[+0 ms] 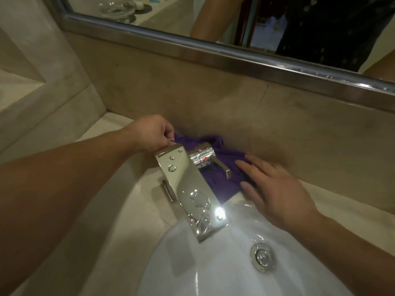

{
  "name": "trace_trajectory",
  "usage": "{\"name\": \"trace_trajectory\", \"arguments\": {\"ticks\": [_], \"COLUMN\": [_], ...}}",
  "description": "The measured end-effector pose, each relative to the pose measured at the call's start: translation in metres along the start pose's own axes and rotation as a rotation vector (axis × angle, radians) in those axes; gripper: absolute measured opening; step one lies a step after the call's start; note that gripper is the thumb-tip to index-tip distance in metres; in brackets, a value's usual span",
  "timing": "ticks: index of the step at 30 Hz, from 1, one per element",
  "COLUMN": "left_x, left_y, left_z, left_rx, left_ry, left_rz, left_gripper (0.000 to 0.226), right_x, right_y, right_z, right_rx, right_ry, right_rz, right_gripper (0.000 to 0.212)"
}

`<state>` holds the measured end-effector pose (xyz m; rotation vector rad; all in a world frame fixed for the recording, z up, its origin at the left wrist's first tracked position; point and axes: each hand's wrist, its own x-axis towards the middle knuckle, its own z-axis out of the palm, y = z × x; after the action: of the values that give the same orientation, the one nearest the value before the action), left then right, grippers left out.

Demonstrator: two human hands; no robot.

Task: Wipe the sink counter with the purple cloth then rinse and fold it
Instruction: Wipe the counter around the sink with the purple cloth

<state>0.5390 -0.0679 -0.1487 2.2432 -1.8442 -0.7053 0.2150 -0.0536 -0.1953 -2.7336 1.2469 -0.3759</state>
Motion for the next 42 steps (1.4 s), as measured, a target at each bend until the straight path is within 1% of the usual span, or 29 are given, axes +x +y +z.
{"name": "trace_trajectory", "arguments": {"ticks": [2,5,11,14,17,24,27,30,32,36,39,41,42], "left_x": [-0.003,-0.01,-0.029,-0.045,-0.066,-0.113,-0.134,-0.156,-0.173,-0.2,-0.212,-0.217,-0.219], "left_y": [-0.003,-0.008,-0.033,-0.047,-0.057,-0.044,-0.033,-0.019,-0.012,0.006,0.024,0.042,0.052], "left_z": [0.0,-0.004,-0.015,-0.021,-0.024,-0.009,0.0,0.011,0.021,0.039,0.05,0.06,0.066], "left_rx": [0.001,0.0,0.003,0.02,-0.009,0.065,-0.021,-0.094,-0.153,-0.23,-0.273,-0.248,-0.231], "left_ry": [0.016,0.03,0.077,0.086,0.08,-0.068,-0.132,-0.184,-0.212,-0.271,-0.285,-0.341,-0.371], "left_rz": [-0.02,-0.061,-0.202,-0.288,-0.334,-0.329,-0.384,-0.401,-0.413,-0.405,-0.362,-0.313,-0.277], "left_gripper": [0.033,0.032,0.031,0.032,0.033,0.031,0.033,0.035,0.037,0.039,0.035,0.031,0.028], "right_x": [-0.001,-0.005,-0.03,-0.029,-0.029,-0.029,-0.03,-0.036,-0.042,-0.06,-0.08,-0.092,-0.097], "right_y": [0.002,0.011,0.027,0.027,0.027,0.028,0.029,0.031,0.029,0.011,-0.015,-0.037,-0.049], "right_z": [-0.001,-0.002,0.008,0.011,0.011,0.013,0.013,0.013,0.012,0.006,0.003,-0.001,-0.003], "right_rx": [-0.015,0.077,0.081,0.084,0.093,0.124,0.152,0.175,0.197,0.304,0.363,0.422,0.502], "right_ry": [-0.013,-0.068,-0.072,-0.051,-0.037,0.016,0.013,0.003,-0.007,-0.011,-0.027,-0.047,-0.086], "right_rz": [-0.029,-0.008,0.002,0.011,-0.004,-0.038,-0.054,-0.036,-0.029,0.045,0.011,-0.021,-0.001], "right_gripper": [0.056,0.063,0.05,0.05,0.051,0.05,0.049,0.042,0.046,0.045,0.05,0.054,0.058]}}
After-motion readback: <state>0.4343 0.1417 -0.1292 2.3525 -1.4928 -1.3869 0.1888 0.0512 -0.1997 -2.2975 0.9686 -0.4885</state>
